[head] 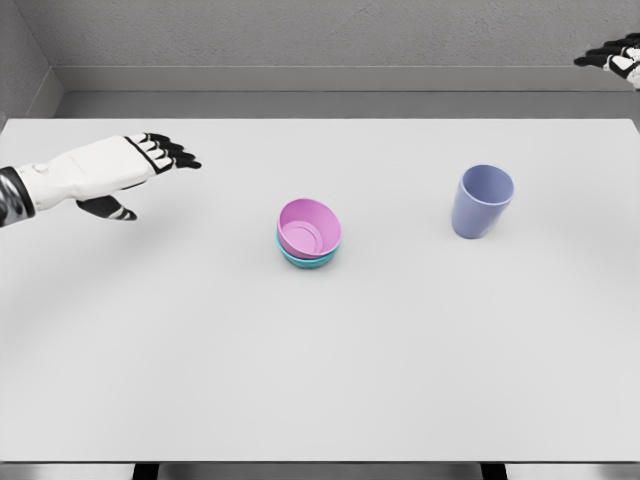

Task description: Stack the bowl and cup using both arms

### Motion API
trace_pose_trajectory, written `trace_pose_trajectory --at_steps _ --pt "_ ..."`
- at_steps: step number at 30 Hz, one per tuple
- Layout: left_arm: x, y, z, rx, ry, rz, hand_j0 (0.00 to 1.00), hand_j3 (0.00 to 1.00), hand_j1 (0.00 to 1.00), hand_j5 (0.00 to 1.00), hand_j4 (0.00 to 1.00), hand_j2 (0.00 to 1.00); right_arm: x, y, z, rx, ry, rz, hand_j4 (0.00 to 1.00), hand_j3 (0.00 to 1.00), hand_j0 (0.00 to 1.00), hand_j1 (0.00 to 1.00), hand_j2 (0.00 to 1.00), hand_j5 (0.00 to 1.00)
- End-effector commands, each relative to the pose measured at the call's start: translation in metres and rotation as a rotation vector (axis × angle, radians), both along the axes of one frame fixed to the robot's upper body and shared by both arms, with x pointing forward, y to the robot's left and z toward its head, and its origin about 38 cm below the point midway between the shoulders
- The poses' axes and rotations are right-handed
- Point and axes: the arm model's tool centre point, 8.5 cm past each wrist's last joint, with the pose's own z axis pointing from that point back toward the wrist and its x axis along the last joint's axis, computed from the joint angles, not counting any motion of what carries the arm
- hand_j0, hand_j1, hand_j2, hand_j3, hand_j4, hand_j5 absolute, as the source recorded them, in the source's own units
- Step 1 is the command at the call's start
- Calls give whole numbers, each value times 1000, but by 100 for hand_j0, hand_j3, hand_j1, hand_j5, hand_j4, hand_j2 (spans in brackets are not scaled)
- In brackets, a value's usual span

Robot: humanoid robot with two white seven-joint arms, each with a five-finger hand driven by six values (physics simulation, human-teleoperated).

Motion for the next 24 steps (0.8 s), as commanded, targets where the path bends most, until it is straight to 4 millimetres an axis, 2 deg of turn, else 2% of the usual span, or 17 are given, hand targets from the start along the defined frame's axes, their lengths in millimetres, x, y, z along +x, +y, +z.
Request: trace_pose_trajectory --at_steps 1,4,10,13,20,22,24 --pt "1 3 2 -7 -1 9 100 100 100 100 100 100 12 21 -79 -55 232 20 100 100 100 100 100 100" --pt "2 9 -2 -23 5 36 100 100 100 100 100 100 24 36 -90 -53 259 41 100 100 100 100 100 100" --pt "2 5 -7 -14 16 30 100 100 100 100 100 100 24 46 -85 -51 246 80 100 100 100 100 100 100" --pt "2 5 -6 -16 15 30 100 100 100 100 100 100 22 60 -77 -59 221 141 100 100 100 100 100 100" --pt "2 4 -6 -16 16 28 100 100 100 100 100 100 23 88 -93 -50 255 210 100 100 100 100 100 100" --pt "2 3 -8 -14 20 26 100 100 100 100 100 100 25 92 -95 -46 257 215 100 100 100 100 100 100" --pt "2 4 -8 -14 19 28 100 100 100 100 100 100 27 88 -98 -48 267 200 100 100 100 100 100 100"
